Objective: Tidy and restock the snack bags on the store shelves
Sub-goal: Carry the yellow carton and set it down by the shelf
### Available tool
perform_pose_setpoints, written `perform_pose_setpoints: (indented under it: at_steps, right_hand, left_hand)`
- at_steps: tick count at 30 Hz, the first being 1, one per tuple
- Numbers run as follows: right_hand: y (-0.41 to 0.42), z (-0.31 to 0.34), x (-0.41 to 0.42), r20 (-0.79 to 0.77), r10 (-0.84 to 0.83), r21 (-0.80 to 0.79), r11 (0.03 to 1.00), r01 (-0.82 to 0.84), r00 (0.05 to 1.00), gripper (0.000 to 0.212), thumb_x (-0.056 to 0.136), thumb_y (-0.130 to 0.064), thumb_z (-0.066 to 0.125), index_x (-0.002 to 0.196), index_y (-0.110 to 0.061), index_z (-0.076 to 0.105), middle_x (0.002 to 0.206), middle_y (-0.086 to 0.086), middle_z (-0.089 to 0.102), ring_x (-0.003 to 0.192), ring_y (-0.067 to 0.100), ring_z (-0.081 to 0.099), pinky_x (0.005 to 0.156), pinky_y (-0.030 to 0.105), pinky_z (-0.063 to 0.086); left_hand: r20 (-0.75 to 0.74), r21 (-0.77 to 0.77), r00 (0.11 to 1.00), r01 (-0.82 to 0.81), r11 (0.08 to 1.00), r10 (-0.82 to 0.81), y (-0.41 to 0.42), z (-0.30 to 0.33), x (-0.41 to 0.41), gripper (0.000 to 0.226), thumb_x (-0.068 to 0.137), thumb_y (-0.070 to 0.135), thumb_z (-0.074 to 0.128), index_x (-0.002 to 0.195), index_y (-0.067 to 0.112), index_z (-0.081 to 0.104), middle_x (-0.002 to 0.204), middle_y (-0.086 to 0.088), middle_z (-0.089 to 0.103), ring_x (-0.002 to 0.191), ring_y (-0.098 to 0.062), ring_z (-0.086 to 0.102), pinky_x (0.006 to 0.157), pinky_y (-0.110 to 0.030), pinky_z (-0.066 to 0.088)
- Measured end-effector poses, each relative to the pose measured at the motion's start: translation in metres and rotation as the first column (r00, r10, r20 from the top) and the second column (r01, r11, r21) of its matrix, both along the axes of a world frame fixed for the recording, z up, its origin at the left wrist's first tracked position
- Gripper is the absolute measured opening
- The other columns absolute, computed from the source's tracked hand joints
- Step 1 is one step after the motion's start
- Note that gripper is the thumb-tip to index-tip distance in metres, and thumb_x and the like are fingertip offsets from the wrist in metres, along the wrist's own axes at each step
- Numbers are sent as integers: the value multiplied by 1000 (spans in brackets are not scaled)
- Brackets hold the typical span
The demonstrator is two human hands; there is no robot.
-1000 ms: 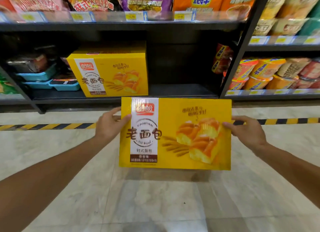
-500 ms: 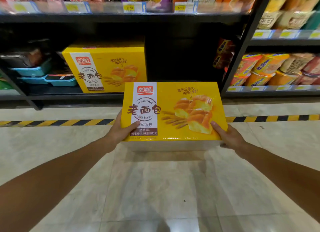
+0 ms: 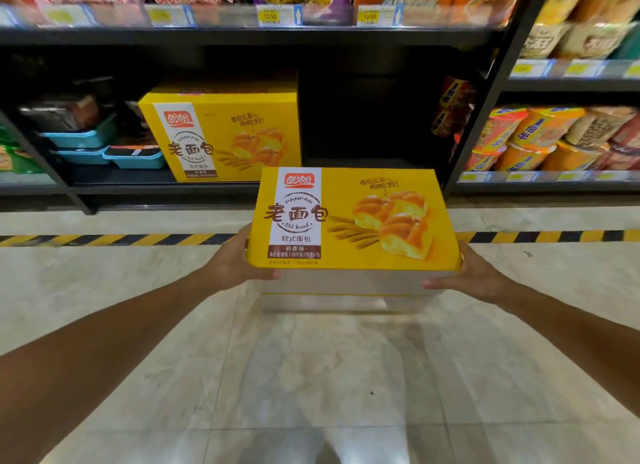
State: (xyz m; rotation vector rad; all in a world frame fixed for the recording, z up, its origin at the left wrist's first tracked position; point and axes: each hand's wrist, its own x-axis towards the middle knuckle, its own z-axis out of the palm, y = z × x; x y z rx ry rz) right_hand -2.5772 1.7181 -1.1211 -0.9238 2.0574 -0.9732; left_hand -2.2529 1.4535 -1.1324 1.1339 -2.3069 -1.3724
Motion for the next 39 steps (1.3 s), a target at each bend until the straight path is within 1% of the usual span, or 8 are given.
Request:
perform_pose_setpoints:
  at_steps: [4,8,12,15,20,25,31,39]
  right_hand:
    - [8,1,-5,-160,-133,43,989,142,978,83,61,-45,92,134,-26,59,117,0,72,98,20,69,83,41,60]
    - [-2,7,-9,-340,-328,-81,944,320,881,82,54,-87,75,110,-27,73,95,-1,79,88,22,73,81,46,61]
    - [-26,12,-11,-331,-517,-216,856,470,789,70,75,-70,76,120,-17,75,112,7,77,104,25,72,85,36,54]
    - [-37,2,-17,-150,-551,-300,817,493,821,56,89,-51,75,132,-16,70,123,5,74,114,22,70,90,31,52]
    - [-41,-17,-33,-13,-229,-297,930,215,973,74,98,-15,69,159,-35,31,152,-4,52,139,20,51,111,50,48]
    - [-49,-24,-33,-12,-171,-289,944,160,985,83,100,-18,66,163,-36,14,157,-6,42,142,22,44,114,57,43]
    - [-50,-34,-32,54,-204,-235,949,211,977,63,100,-38,62,156,-30,34,144,-5,56,127,18,57,110,50,48]
    - [-56,-34,-35,46,-231,-202,951,235,972,64,101,-40,60,157,-31,30,141,-8,55,123,16,55,96,36,45]
  left_hand:
    - [19,0,998,-63,998,63,-10,6,3,81,66,32,94,137,36,55,122,11,68,123,-17,59,103,-43,52]
    - [-74,-34,965,-255,966,252,-18,16,-2,68,71,49,87,132,29,65,108,8,74,101,-10,70,85,-30,58]
    - [-126,-46,902,-421,906,413,-29,18,-15,68,65,77,79,113,29,73,100,8,76,96,-14,72,91,-43,60]
    - [-164,61,899,-402,914,407,-37,20,-30,58,76,71,76,119,33,70,117,8,72,110,-16,67,99,-45,56]
    - [-243,172,901,-324,931,358,-43,11,-50,72,86,53,75,148,29,47,134,7,62,120,-17,61,102,-41,52]
    - [-226,256,959,-110,960,170,-51,-2,-38,104,71,40,90,155,34,28,136,11,60,123,-13,61,102,-43,54]
    - [-232,236,958,-112,965,167,-55,-11,-42,102,75,34,87,155,38,25,140,9,58,125,-13,59,98,-39,55]
    - [-219,241,960,-118,963,172,-59,-11,-46,102,74,38,86,155,39,24,142,6,57,127,-17,59,104,-48,53]
